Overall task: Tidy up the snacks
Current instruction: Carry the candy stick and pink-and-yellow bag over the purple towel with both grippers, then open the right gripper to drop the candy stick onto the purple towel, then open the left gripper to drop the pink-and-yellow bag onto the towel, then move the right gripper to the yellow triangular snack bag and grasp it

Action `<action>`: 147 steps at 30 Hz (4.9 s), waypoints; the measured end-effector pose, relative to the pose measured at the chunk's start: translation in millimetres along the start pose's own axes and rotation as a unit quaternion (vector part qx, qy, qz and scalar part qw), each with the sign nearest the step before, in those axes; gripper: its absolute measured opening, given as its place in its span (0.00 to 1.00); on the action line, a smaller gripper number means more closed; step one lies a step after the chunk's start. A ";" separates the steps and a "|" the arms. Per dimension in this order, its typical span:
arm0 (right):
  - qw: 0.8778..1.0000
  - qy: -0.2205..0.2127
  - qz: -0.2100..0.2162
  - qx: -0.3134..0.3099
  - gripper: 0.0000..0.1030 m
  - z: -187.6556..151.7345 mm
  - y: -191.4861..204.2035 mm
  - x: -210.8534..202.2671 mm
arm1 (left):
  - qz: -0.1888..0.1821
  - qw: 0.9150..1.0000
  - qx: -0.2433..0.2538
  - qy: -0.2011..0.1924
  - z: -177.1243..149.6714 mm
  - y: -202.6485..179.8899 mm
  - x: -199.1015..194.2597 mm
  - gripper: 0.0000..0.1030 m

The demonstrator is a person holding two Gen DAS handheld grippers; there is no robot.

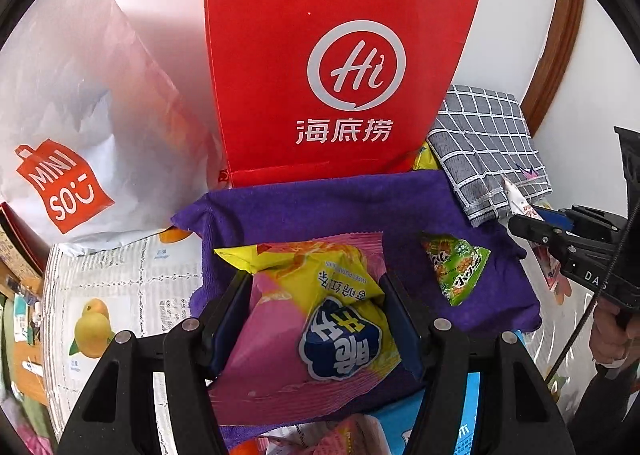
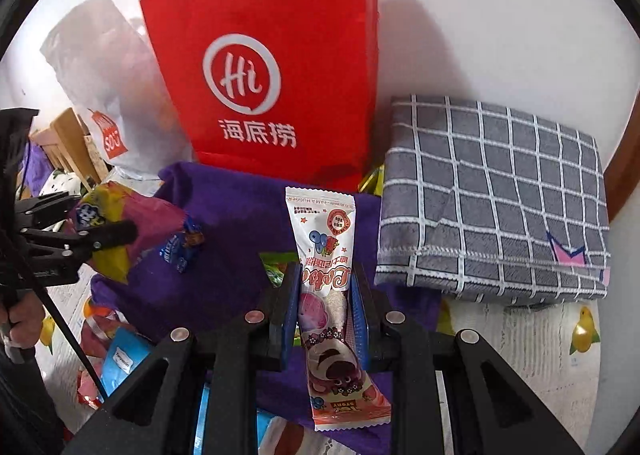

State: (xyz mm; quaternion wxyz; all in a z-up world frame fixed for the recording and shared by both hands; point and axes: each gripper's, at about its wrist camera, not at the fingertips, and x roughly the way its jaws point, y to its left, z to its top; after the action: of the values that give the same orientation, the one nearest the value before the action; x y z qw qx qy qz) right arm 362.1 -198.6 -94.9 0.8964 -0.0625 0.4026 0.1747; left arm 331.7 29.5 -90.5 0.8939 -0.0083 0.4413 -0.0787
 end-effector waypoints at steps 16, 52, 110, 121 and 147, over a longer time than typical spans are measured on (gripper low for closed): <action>0.998 0.066 -0.015 0.016 0.23 -8.2 -8.3 32.0 | 0.013 1.000 0.006 0.023 -4.6 -4.2 14.9 0.61; 0.995 0.098 -0.014 -0.020 0.30 -15.1 7.4 56.9 | 0.019 0.997 0.025 0.075 -12.3 -12.3 37.3 0.61; 0.996 -0.061 -0.045 0.052 0.53 -30.7 37.3 -75.3 | 0.023 1.000 0.009 0.000 -13.4 -40.0 -29.6 0.75; 0.994 -0.064 -0.039 0.084 0.53 -98.5 50.1 -139.7 | -0.011 0.999 0.004 -0.034 -34.2 -46.4 -88.8 0.75; 0.998 0.028 -0.017 0.055 0.49 -218.7 81.7 -46.9 | 0.013 1.000 -0.002 0.011 -153.4 -8.9 -91.5 0.75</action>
State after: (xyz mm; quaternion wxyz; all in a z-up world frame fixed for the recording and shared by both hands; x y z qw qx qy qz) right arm 150.4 -190.1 -203.8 0.8895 -0.0245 0.4359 0.1349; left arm 154.5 42.7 -111.3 0.8897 -0.0037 0.4517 -0.0660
